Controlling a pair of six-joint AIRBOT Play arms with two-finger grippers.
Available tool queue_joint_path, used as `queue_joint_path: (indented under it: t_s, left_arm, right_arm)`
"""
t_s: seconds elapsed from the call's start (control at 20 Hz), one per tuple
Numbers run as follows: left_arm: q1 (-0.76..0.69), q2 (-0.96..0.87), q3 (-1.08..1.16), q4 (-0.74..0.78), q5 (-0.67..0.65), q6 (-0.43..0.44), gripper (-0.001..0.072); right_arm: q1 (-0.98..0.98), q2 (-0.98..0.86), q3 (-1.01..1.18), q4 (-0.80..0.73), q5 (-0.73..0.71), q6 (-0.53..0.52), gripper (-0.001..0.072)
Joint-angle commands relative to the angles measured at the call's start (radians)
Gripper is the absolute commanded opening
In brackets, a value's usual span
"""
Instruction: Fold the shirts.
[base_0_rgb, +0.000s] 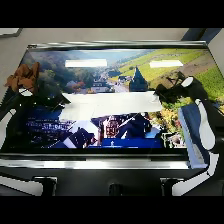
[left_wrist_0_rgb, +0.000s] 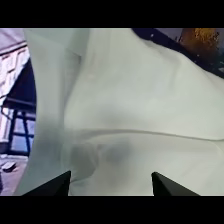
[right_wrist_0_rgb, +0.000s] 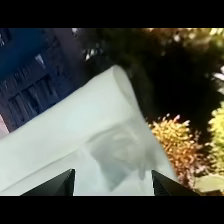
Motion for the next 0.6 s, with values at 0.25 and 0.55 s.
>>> queue_joint_path:
  t_s: [0.25, 0.55]
  left_arm:
    - [0.021, 0.138, 0.072, -0.042, -0.171, 0.018, 0.061]
    - [-0.024, 0.267, 0.072, -0.052, -0.171, 0.018, 0.061]
  right_arm:
    - [-0.114, -0.074, 0.015, 0.174, 0.133, -0.198, 0.0651]
    - [-0.067, -0.142, 0.015, 0.276, 0.097, -0.209, 0.0667]
